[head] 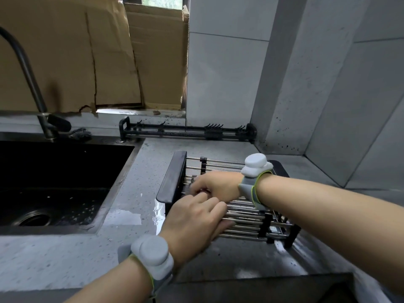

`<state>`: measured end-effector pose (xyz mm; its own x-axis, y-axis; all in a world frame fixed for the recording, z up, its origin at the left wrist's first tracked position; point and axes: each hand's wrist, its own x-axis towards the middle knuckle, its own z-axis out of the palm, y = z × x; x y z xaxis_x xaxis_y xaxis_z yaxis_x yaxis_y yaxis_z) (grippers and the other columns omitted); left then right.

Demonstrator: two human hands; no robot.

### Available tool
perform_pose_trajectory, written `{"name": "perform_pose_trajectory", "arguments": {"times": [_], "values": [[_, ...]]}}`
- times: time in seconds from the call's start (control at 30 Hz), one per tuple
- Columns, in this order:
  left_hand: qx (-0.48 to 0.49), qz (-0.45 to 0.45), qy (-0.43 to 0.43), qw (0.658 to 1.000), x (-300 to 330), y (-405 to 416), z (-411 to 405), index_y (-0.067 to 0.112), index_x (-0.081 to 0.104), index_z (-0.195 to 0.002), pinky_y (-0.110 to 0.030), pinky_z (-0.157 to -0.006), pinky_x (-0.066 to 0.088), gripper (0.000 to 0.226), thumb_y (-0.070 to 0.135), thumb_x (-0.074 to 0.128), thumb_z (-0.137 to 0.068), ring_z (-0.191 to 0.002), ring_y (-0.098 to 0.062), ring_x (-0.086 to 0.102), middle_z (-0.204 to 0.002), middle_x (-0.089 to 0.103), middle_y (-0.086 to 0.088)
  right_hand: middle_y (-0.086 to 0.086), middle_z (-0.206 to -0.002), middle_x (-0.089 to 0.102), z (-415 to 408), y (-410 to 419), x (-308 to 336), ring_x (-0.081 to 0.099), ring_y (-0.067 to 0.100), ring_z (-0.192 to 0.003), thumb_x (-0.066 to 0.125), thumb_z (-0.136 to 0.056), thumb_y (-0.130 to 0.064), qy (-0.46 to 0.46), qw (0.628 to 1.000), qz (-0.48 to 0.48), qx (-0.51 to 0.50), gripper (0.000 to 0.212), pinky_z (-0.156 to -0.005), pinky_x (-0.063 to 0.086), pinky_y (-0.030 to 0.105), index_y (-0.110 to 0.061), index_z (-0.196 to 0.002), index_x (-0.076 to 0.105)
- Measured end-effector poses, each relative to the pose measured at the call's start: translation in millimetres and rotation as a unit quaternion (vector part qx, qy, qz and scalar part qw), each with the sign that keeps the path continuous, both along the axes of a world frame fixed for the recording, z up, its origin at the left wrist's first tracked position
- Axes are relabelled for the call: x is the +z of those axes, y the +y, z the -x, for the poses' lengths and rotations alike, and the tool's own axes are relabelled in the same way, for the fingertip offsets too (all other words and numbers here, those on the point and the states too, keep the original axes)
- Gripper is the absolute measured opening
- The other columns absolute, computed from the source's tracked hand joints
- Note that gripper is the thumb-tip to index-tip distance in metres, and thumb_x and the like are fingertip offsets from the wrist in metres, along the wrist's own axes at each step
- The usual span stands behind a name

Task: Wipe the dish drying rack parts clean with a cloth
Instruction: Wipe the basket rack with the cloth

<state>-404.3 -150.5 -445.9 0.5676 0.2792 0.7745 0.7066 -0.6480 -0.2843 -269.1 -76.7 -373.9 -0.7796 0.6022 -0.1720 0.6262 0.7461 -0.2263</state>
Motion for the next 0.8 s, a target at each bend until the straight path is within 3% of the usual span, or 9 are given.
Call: {"name": "perform_pose_trajectory", "arguments": {"times": [0.13, 0.23, 0.33, 0.5, 0.57, 0.67, 0.8], "values": [[0.001, 0.002, 0.002, 1.000, 0.0, -1.0, 1.3, 0.022, 0.053, -0.075, -0.033, -0.052, 0.036, 0.036, 0.050, 0.054, -0.099, -0.064, -0.020, 0.051, -0.069, 0.053, 0.004, 0.005, -0.085, 0.067, -19.2, 6.8, 8.7, 0.060, 0.024, -0.081, 0.057, -0.074, -0.004, -0.105, 0.993, 0.012, -0.047, 0.024, -0.075, 0.054, 0.040, -0.017, -0.090, 0.068], [0.004, 0.004, 0.001, 1.000, 1.1, -1.7, 1.3, 0.022, 0.053, -0.074, -0.033, -0.053, 0.037, 0.036, 0.050, 0.054, -0.098, -0.063, -0.020, 0.050, -0.069, 0.052, 0.005, 0.009, -0.103, 0.062, -16.5, 7.1, 14.6, 0.059, 0.023, -0.093, 0.061, -0.082, -0.007, -0.035, 0.998, 0.011, -0.042, 0.025, -0.084, 0.051, 0.034, -0.017, -0.102, 0.071], [0.004, 0.011, -0.002, 1.000, 1.5, -2.1, -0.6, 0.021, 0.054, -0.073, -0.034, -0.055, 0.038, 0.039, 0.050, 0.052, -0.099, -0.063, -0.020, 0.050, -0.068, 0.052, 0.004, -0.003, -0.118, 0.047, -4.2, 3.0, 8.2, 0.051, 0.014, -0.110, 0.061, -0.087, -0.014, 0.025, 0.999, 0.031, -0.013, 0.031, -0.098, 0.041, 0.026, -0.019, -0.118, 0.067], [-0.001, 0.013, -0.001, 1.000, 1.9, -0.4, -0.3, 0.020, 0.057, -0.073, -0.034, -0.052, 0.038, 0.040, 0.049, 0.051, -0.100, -0.062, -0.021, 0.051, -0.067, 0.054, 0.002, -0.002, -0.105, 0.049, -3.2, 3.3, -3.4, 0.051, 0.016, -0.095, 0.056, -0.087, -0.007, -0.019, 0.999, 0.046, 0.016, 0.014, -0.079, 0.037, 0.026, -0.009, -0.096, 0.066], [-0.007, 0.011, -0.003, 1.000, 3.0, -0.8, 0.3, 0.020, 0.057, -0.073, -0.034, -0.052, 0.037, 0.039, 0.049, 0.051, -0.099, -0.062, -0.020, 0.051, -0.068, 0.054, 0.003, -0.001, -0.101, 0.051, -12.3, 2.9, -1.0, 0.054, 0.021, -0.095, 0.055, -0.084, -0.008, -0.033, 0.999, 0.036, 0.015, 0.019, -0.081, 0.044, 0.032, -0.009, -0.098, 0.068], [-0.008, 0.011, 0.000, 1.000, 4.2, -1.4, 1.6, 0.021, 0.057, -0.076, -0.032, -0.050, 0.035, 0.037, 0.049, 0.050, -0.099, -0.061, -0.019, 0.051, -0.069, 0.055, 0.005, -0.005, -0.093, 0.052, -34.5, -1.1, 1.7, 0.057, 0.023, -0.092, 0.058, -0.076, 0.004, -0.082, 0.995, 0.046, -0.021, 0.024, -0.082, 0.050, 0.041, -0.015, -0.086, 0.067], [-0.004, 0.020, 0.003, 1.000, 4.6, -2.8, 1.7, 0.022, 0.053, -0.072, -0.029, -0.049, 0.033, 0.038, 0.051, 0.054, -0.096, -0.059, -0.018, 0.048, -0.067, 0.053, 0.007, -0.008, -0.092, 0.060, -73.5, -10.7, 11.0, 0.062, 0.015, -0.083, 0.052, -0.069, 0.011, -0.145, 0.985, 0.053, -0.078, 0.041, -0.074, 0.054, 0.031, -0.023, -0.081, 0.071]]}}
